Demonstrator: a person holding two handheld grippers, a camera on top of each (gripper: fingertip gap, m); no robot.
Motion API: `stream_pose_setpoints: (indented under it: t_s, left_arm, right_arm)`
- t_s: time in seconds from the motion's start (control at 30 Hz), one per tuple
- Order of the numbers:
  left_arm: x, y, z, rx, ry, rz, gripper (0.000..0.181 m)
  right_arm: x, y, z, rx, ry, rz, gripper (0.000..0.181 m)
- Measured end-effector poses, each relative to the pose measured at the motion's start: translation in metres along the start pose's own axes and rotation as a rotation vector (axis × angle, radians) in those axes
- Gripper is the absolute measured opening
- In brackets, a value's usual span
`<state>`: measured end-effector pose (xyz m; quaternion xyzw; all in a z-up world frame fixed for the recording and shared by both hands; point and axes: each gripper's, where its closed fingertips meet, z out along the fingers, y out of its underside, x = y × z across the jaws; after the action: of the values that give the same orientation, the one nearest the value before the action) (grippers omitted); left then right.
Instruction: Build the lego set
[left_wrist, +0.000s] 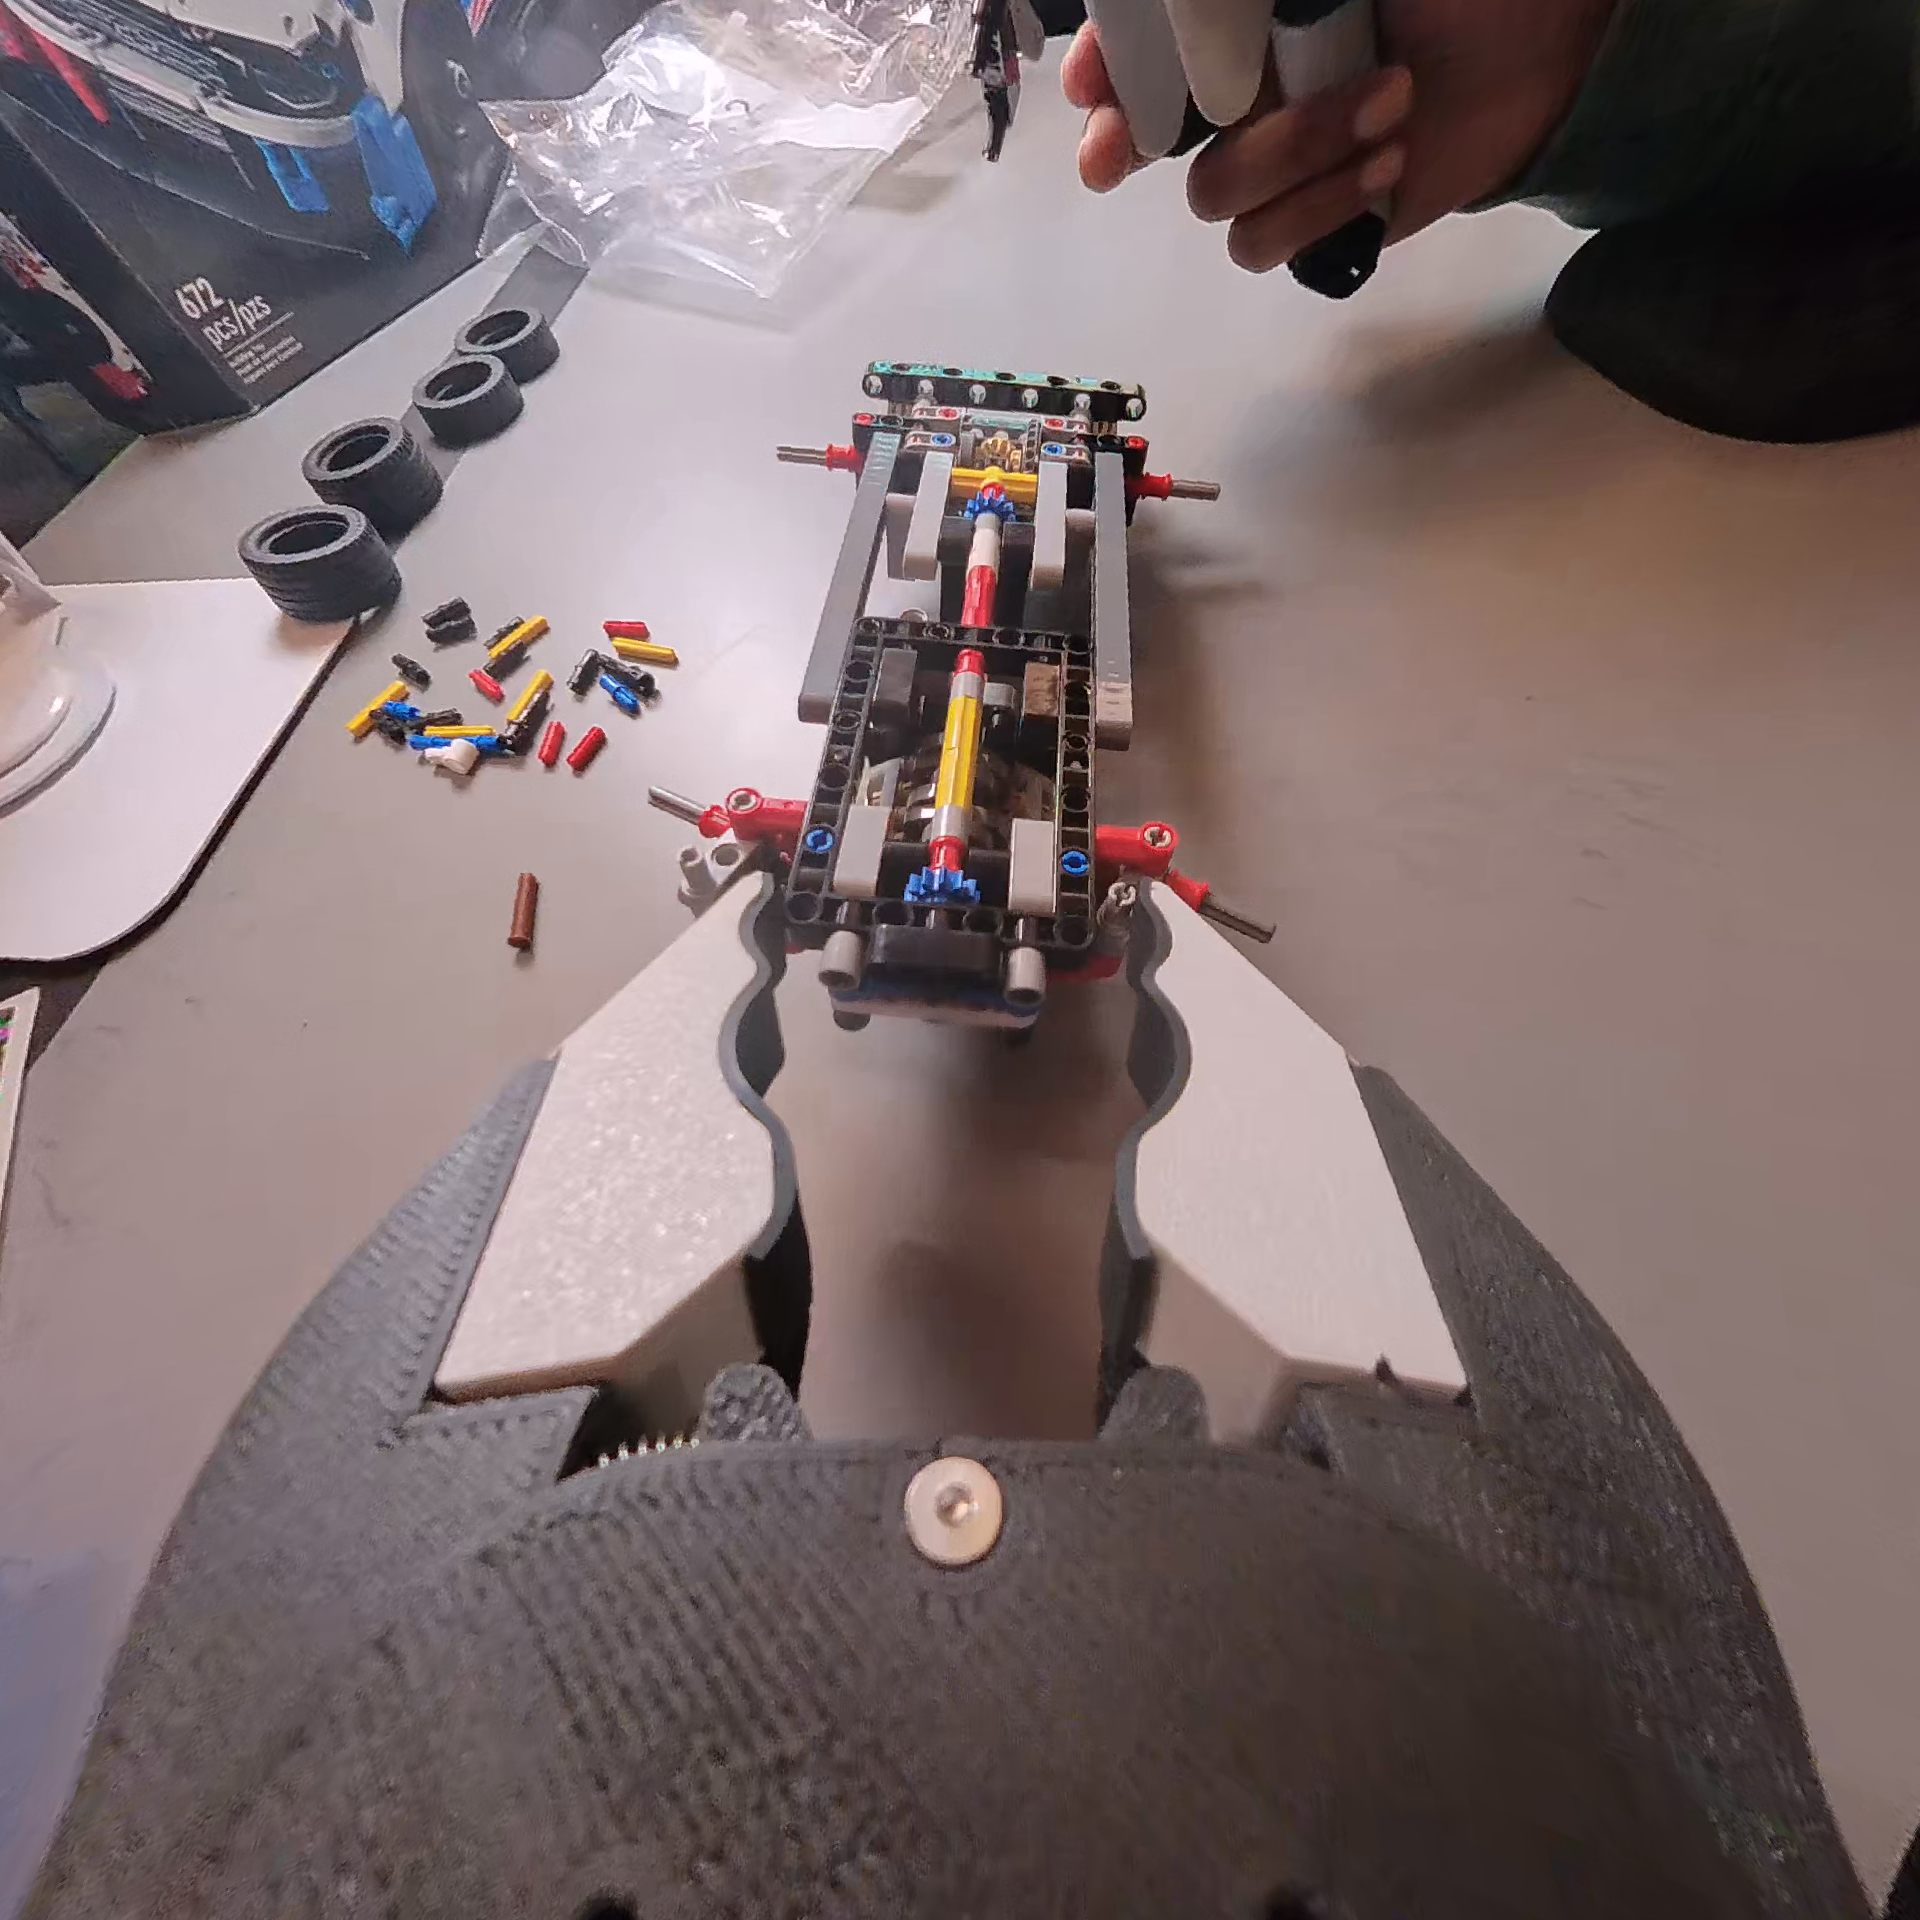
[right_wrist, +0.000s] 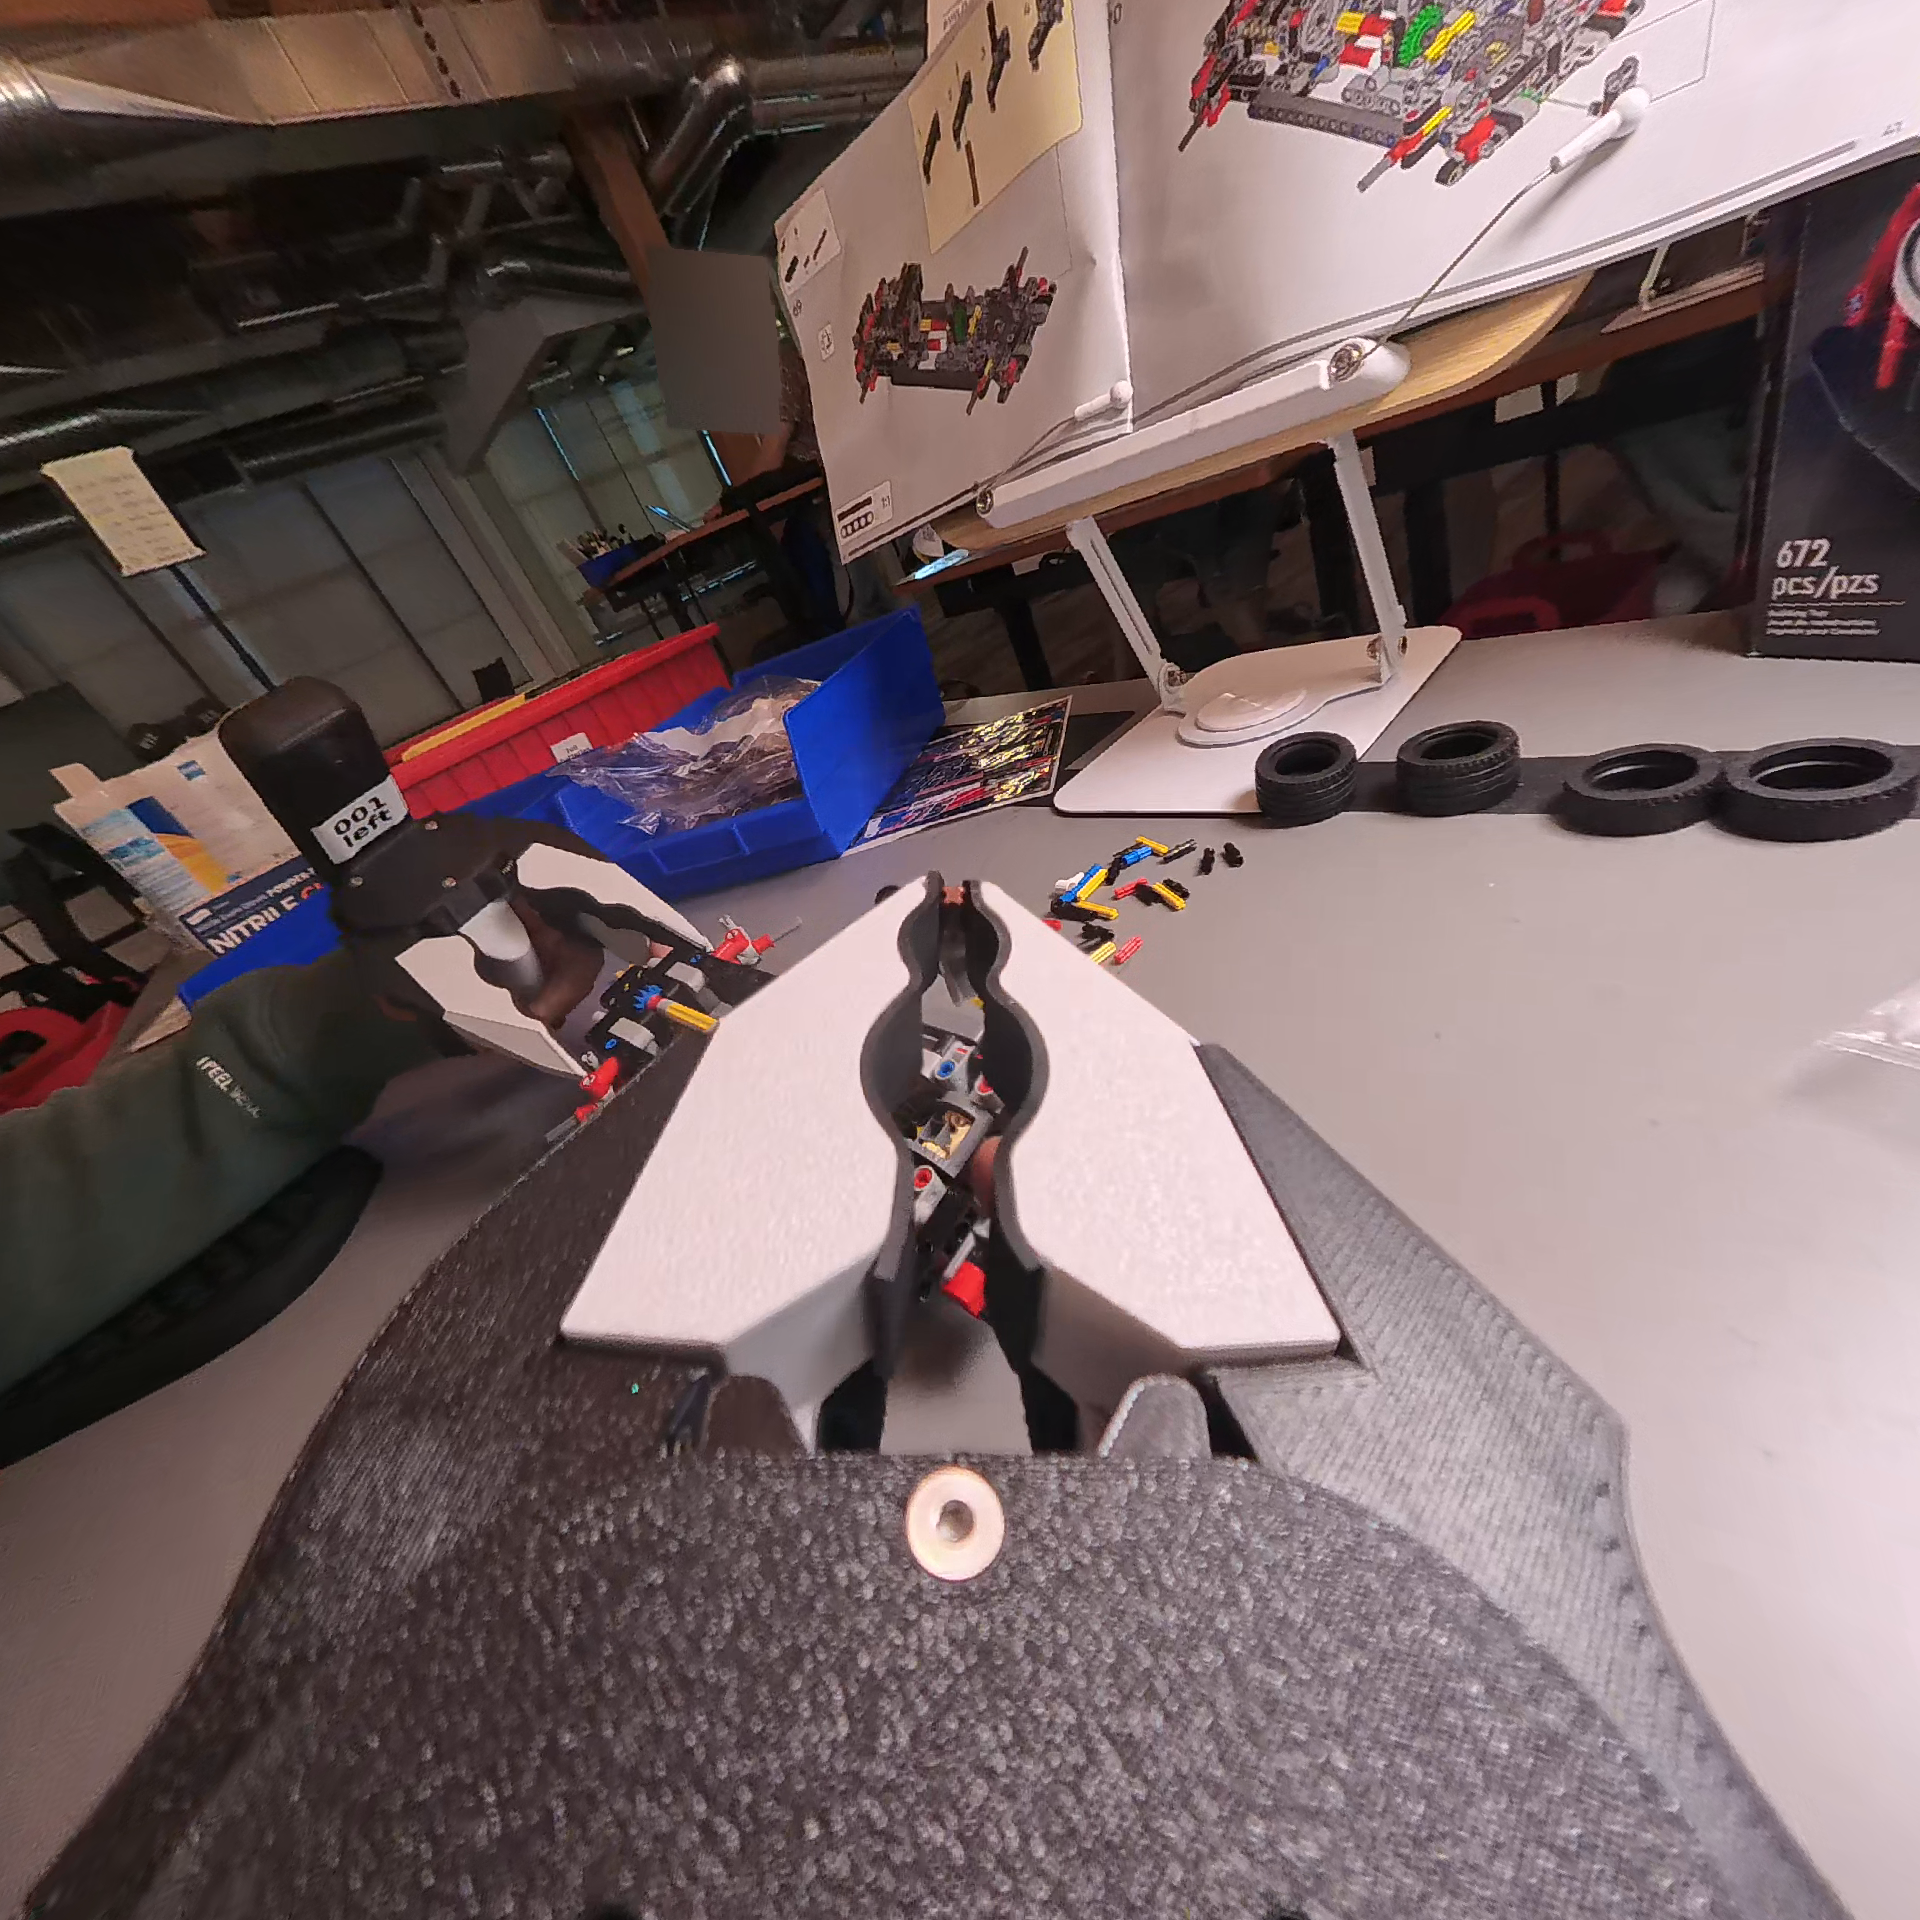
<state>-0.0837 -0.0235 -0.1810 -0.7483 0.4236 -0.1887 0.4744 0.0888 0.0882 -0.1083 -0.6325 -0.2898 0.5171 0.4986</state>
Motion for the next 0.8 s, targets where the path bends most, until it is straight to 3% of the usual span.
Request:
stream_pose_setpoints:
  t_s: [0.8]
  left_arm:
    - [-0.016, 0.015, -0.018, -0.032, -0.061, -0.002, 0.066]
  right_arm:
    - [-0.011, 0.007, 0.004, -0.032, -0.041, -0.013, 0.000]
